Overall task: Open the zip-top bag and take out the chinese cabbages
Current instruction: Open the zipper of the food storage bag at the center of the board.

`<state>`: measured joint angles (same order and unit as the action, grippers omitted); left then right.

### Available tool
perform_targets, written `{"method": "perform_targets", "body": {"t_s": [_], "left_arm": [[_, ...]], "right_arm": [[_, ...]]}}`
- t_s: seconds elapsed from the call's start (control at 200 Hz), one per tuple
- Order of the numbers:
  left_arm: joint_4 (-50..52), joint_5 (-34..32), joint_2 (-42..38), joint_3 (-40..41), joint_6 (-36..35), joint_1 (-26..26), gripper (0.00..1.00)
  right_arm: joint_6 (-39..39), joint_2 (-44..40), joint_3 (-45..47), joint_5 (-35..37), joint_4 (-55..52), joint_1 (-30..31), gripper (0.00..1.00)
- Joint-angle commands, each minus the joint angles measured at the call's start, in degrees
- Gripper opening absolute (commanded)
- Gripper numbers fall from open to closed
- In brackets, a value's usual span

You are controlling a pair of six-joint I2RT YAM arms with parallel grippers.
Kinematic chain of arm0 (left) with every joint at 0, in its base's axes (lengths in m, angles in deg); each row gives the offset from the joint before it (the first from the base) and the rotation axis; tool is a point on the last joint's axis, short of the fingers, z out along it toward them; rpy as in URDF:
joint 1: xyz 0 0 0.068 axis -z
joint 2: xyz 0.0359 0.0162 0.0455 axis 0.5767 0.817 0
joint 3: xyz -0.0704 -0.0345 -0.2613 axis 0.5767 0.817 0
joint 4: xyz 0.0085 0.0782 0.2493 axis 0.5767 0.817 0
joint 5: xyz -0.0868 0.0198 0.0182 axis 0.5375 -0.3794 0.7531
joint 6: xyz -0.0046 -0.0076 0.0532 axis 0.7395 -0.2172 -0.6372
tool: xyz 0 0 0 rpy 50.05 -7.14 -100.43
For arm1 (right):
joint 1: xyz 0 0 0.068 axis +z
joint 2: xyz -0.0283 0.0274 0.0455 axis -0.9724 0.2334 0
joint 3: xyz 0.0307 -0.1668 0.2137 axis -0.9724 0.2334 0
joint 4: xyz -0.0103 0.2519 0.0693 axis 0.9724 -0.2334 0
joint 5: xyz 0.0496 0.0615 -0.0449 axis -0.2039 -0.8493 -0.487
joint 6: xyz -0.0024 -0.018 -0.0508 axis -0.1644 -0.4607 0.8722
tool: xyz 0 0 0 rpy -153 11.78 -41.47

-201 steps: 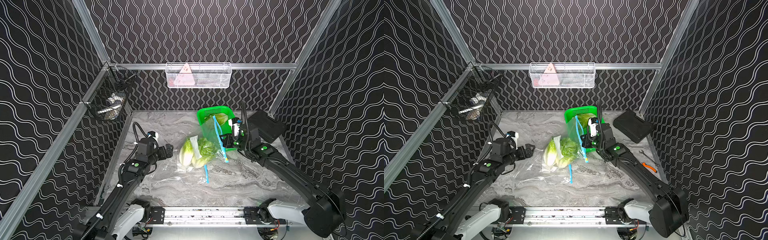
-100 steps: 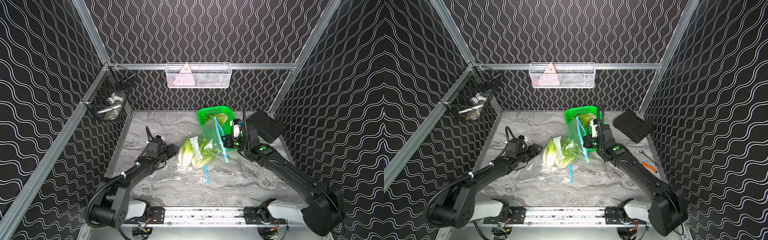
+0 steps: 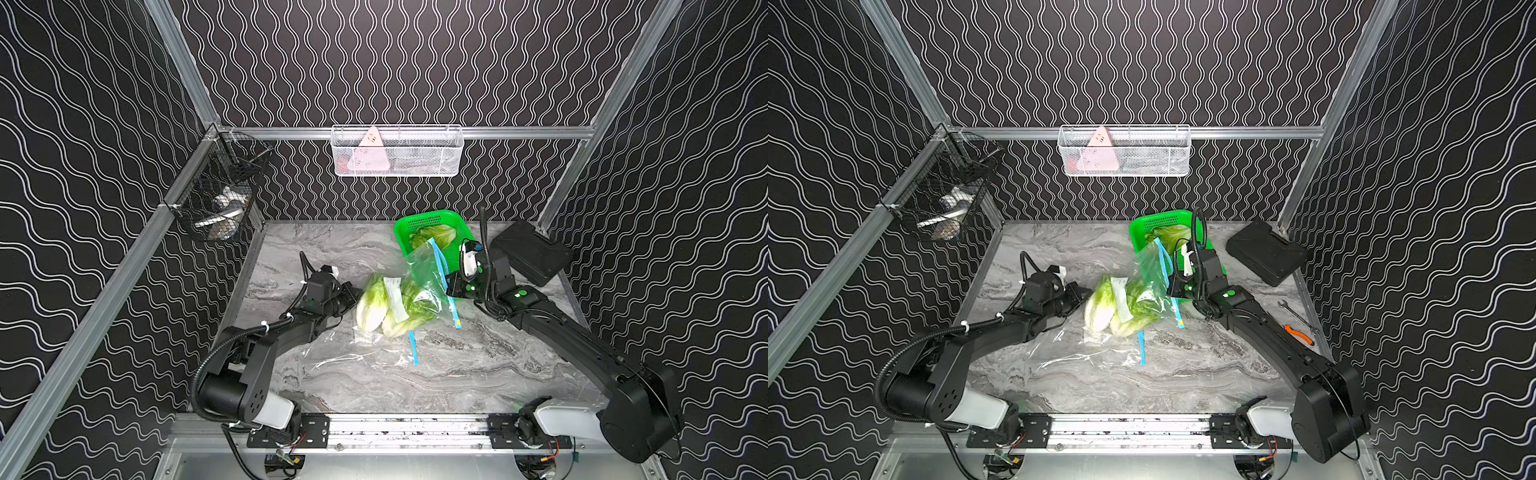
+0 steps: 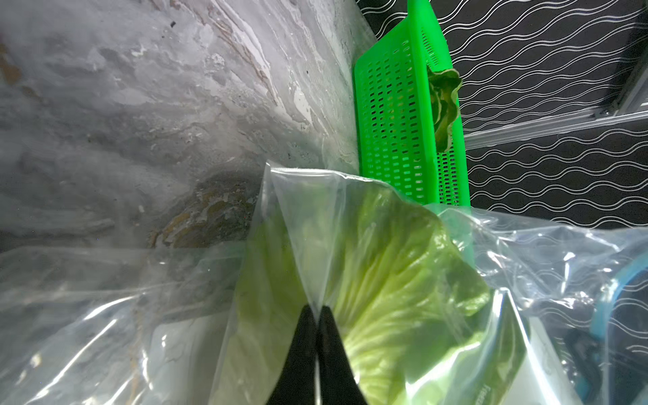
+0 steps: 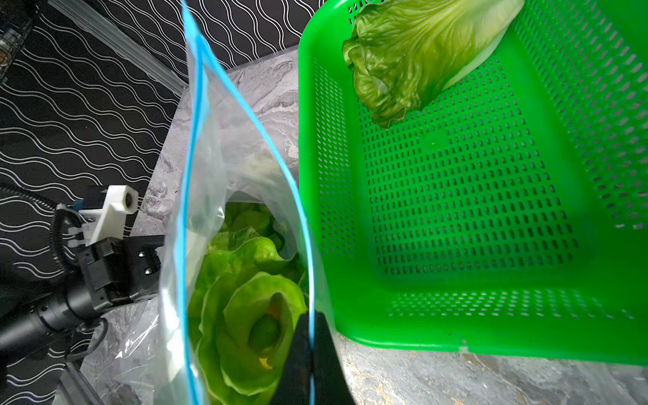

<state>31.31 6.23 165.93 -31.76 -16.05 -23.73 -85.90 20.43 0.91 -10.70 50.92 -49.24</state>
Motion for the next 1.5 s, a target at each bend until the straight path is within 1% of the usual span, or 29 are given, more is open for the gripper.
{"method": "perform_targets", "body": {"t_s": [0.0,0.09,0.245,0.305,0.425,0.5,0.57,0.706,0.946,1.011,1.116,1.166,1.236,1.286,1.341,1.426,1.436,1.451,1.491], "left_arm": [[1.91,-0.86,-1.55,-1.76,-2.37,-0.54,0.00],[6.77,0.06,-3.50,-3.53,-3.59,-1.90,0.00],[22.07,1.03,-8.48,-8.25,-10.26,-5.80,0.00],[26.22,2.15,-9.78,-9.90,-12.43,-7.14,0.00],[34.98,3.64,-10.78,-13.44,-17.61,-8.95,0.00],[39.43,4.52,-10.14,-15.01,-20.83,-9.11,0.00],[40.32,5.89,-8.81,-15.17,-22.45,-9.11,0.00],[37.18,7.30,-6.55,-12.88,-22.26,-9.02,0.00],[37.29,4.26,-4.88,-11.37,-23.02,-9.02,0.00],[36.38,2.63,-4.87,-10.16,-21.68,-9.02,0.00],[32.09,2.35,-2.75,-8.79,-18.33,-8.11,0.00],[30.91,2.04,-1.24,-8.93,-17.63,-7.29,0.00],[29.62,1.74,0.37,-8.97,-17.07,-6.46,0.00],[29.30,1.19,0.85,-8.96,-17.31,-6.08,0.00],[29.55,0.89,0.97,-9.05,-17.82,-6.04,0.00],[29.77,0.37,0.80,-9.12,-18.31,-6.04,0.00],[29.68,0.36,0.79,-9.07,-18.37,-6.04,0.00],[29.57,0.36,0.71,-8.98,-18.35,-6.04,0.00],[29.51,0.32,0.77,-8.87,-18.24,-5.99,0.00]], "right_arm": [[-1.44,-1.19,0.00,-1.83,1.27,-0.02,0.00],[-2.44,-2.50,-0.93,-4.70,1.01,-0.05,0.00],[-6.53,-5.73,-1.74,-11.30,1.34,0.22,0.00],[-9.69,-7.35,-0.21,-12.72,3.18,0.45,0.00],[-17.82,-9.95,5.91,-14.79,11.35,1.92,0.00],[-19.23,-10.11,8.21,-13.92,12.30,2.60,0.00],[-19.16,-9.69,9.97,-11.85,12.05,2.79,0.00],[-17.85,-7.29,12.24,-6.66,10.88,2.71,0.00],[-15.66,-3.65,14.95,0.27,10.30,1.58,0.00],[-15.50,-3.33,15.80,0.89,11.00,1.09,0.00],[-14.69,-3.04,16.09,0.38,11.84,0.27,0.00],[-13.87,-3.52,15.59,-0.17,11.39,0.07,0.05],[-12.24,-5.21,15.05,-0.33,10.20,-0.26,0.18],[-10.95,-7.19,14.75,1.24,8.43,-0.48,0.27],[-9.43,-9.67,14.20,3.98,5.70,-0.80,0.34],[-6.88,-13.55,13.34,7.44,2.59,-0.87,0.41],[-6.66,-13.98,13.28,7.62,2.44,-0.85,0.42],[-6.28,-14.47,13.17,7.74,2.26,-2.34,0.42],[-5.76,-15.50,12.74,7.75,1.98,-3.10,0.43]]}}
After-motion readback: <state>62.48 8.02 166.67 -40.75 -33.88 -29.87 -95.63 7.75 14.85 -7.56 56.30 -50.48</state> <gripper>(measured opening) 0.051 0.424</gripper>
